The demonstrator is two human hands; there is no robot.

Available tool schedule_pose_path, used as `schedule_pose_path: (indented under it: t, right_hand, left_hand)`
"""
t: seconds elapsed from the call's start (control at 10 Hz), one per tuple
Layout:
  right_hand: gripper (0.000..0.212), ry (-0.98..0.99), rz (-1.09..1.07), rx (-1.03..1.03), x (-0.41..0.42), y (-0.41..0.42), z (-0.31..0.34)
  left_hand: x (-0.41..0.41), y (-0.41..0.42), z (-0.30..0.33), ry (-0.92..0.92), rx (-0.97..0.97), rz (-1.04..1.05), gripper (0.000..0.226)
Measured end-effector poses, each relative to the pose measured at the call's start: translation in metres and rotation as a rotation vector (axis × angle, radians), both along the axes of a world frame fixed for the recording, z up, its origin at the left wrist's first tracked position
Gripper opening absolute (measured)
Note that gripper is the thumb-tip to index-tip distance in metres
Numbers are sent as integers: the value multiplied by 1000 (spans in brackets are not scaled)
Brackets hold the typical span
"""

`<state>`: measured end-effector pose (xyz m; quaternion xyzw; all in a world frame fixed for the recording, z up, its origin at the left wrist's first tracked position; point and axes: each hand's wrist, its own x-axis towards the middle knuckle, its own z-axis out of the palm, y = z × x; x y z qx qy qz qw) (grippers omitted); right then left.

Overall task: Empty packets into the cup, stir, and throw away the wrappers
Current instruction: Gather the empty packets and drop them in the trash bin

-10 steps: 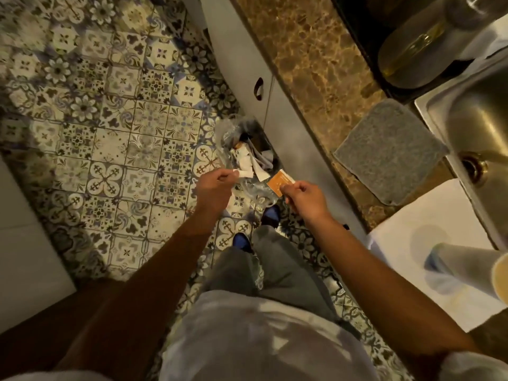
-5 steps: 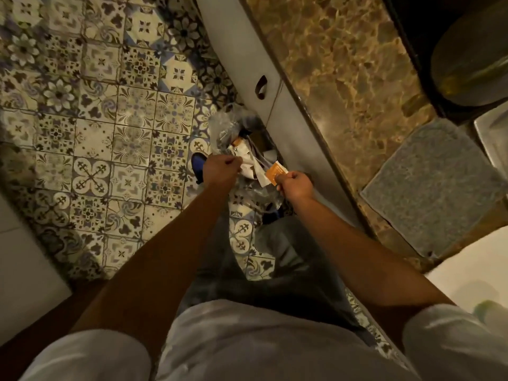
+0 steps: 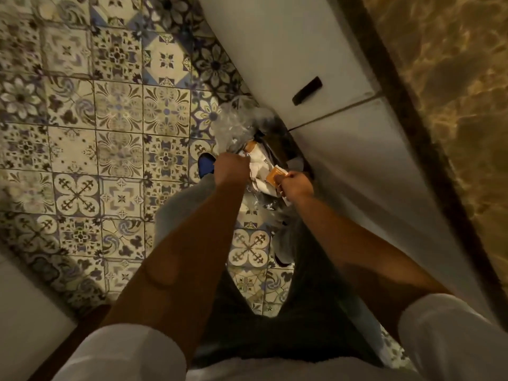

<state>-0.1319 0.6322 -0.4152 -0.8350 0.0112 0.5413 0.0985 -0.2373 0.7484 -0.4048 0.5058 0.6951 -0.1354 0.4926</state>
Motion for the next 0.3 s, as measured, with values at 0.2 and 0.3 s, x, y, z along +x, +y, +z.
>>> schedule_pose_path:
  t: [0.2, 0.3]
  right_hand:
    - [39, 34, -29, 0, -3, 17, -29]
    - [32, 115, -79, 15, -4, 21, -33]
  left_hand:
    - [2, 8, -40, 75, -2, -139, 31]
    - [2, 5, -49, 87, -71, -125, 34]
